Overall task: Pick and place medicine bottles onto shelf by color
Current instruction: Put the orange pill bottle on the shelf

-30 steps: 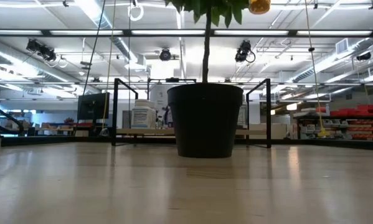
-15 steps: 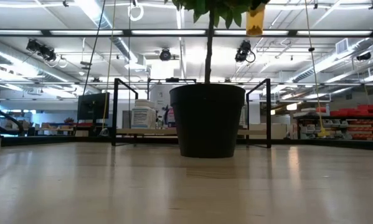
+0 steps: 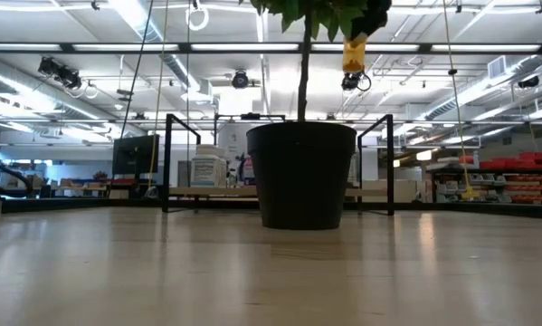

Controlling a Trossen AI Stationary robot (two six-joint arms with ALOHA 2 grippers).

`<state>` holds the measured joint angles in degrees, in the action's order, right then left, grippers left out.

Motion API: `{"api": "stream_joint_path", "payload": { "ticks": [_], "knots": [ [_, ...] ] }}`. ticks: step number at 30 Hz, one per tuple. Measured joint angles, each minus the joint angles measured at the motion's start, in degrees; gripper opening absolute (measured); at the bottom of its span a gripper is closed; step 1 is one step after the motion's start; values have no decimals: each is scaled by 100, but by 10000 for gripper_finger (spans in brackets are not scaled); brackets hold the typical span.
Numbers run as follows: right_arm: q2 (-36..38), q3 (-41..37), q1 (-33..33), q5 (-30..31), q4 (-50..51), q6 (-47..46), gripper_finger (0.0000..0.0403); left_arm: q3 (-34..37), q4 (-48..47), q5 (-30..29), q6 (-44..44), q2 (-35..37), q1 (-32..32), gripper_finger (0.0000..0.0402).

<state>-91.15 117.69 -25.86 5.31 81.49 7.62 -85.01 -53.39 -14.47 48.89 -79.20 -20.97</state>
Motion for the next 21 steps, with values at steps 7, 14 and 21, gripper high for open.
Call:
{"api": "stream_joint_path", "payload": {
  "ticks": [7, 14, 21],
  "knots": [
    [-185, -101, -318, -198, -239, 262, 232, -725, 260, -658, -1766, 500, 1697, 172],
    [-174, -787, -501, -412, -811, -190, 232, -2226, 414, -685, -4075, 774, 3672, 172],
    [-185, -1967, -474, -418, -1346, -756, 232, -2520, 368, 407, -4656, 754, 5184, 172]
  ]
}}
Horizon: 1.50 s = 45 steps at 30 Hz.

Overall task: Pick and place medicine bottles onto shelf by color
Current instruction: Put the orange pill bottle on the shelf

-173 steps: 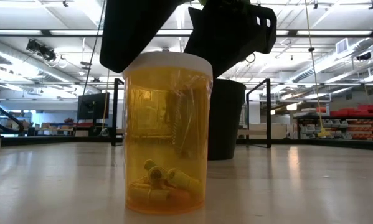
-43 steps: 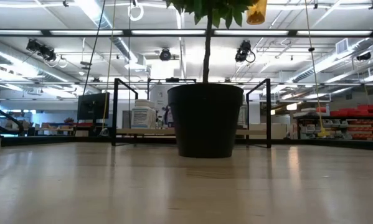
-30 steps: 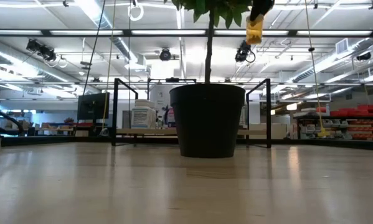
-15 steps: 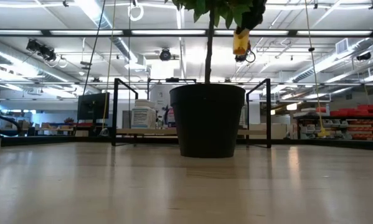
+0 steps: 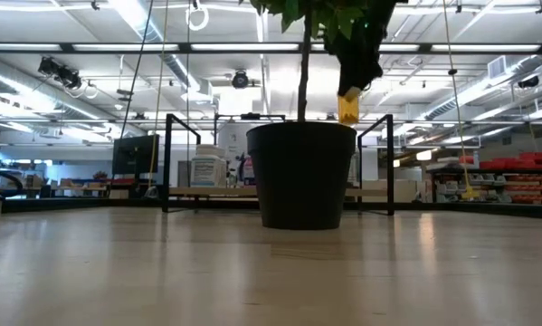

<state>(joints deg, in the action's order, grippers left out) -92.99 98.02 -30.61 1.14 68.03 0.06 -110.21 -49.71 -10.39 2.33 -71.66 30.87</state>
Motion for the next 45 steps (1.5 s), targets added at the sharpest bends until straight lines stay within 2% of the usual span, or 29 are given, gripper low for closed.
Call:
{"api": "stream_joint_path", "payload": {
  "ticks": [4, 10, 21, 33, 45],
  "knots": [
    [2, -520, 2, 34, -516, -381, 232, 2, 19, 526, -72, -198, 471, 172],
    [2, -1163, 43, 58, -1219, -746, 232, 4, 199, 570, -97, -533, 848, 172],
    [7, -2031, 43, 71, -1747, -450, 232, 4, 258, 555, -50, -860, 883, 172],
    [7, -2153, 41, 59, -2604, 168, 232, 7, 213, 468, 46, -997, 883, 172],
    [7, -2153, 472, 64, -2616, 449, 232, 7, 187, 295, 262, -1019, 878, 172]
  ]
}}
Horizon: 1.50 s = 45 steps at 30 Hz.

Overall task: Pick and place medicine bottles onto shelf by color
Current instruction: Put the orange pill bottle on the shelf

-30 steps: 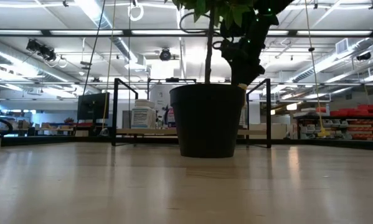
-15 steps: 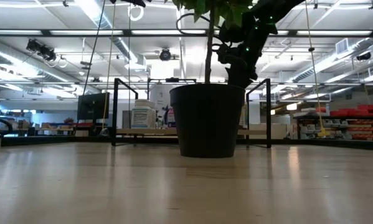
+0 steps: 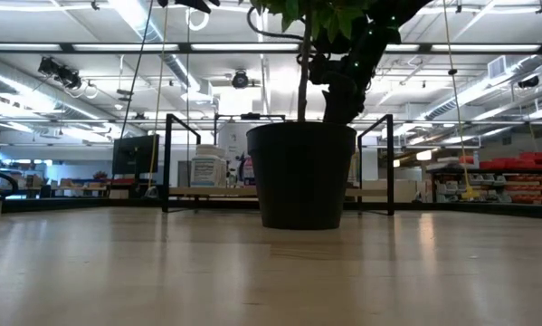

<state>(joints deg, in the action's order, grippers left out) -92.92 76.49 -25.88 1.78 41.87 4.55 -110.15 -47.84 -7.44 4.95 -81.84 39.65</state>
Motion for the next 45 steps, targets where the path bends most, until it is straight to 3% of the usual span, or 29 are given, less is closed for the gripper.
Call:
{"api": "stream_joint_path", "payload": {
  "ticks": [17, 31, 45],
  "knots": [
    [13, -630, -17, 226, -195, -257, 232, 0, -1, -2, -11, 0, -109, 172],
    [-2, -640, -57, 549, -326, -526, 232, 0, -62, -1, -26, 4, -202, 172],
    [-2, -640, -62, 460, -312, -389, 234, 0, -71, 0, -118, 4, -202, 172]
  ]
}}
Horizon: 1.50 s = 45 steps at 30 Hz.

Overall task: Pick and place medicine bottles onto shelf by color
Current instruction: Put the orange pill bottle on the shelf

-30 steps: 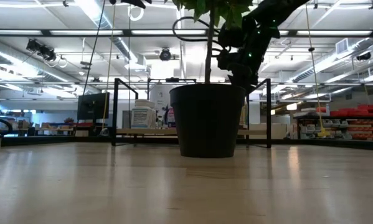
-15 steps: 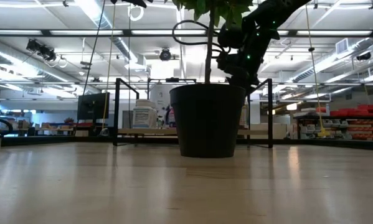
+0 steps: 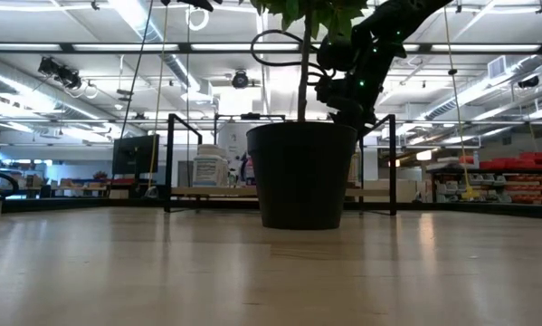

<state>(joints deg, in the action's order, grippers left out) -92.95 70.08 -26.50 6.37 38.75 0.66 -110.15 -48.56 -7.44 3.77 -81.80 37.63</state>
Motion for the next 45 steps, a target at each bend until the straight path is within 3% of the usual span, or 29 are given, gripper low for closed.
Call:
{"api": "stream_joint_path", "payload": {
  "ticks": [10, 33, 45],
  "knots": [
    [2, 0, 2, 50, 26, -103, 254, 0, -24, 0, -14, 2, 0, 172],
    [39, 4, 7, 260, 65, -528, 255, 0, -17, 2, -54, 11, 0, 172],
    [39, 691, 3, -104, -39, -109, 255, 0, -124, 4, -3, 15, 0, 172]
  ]
}}
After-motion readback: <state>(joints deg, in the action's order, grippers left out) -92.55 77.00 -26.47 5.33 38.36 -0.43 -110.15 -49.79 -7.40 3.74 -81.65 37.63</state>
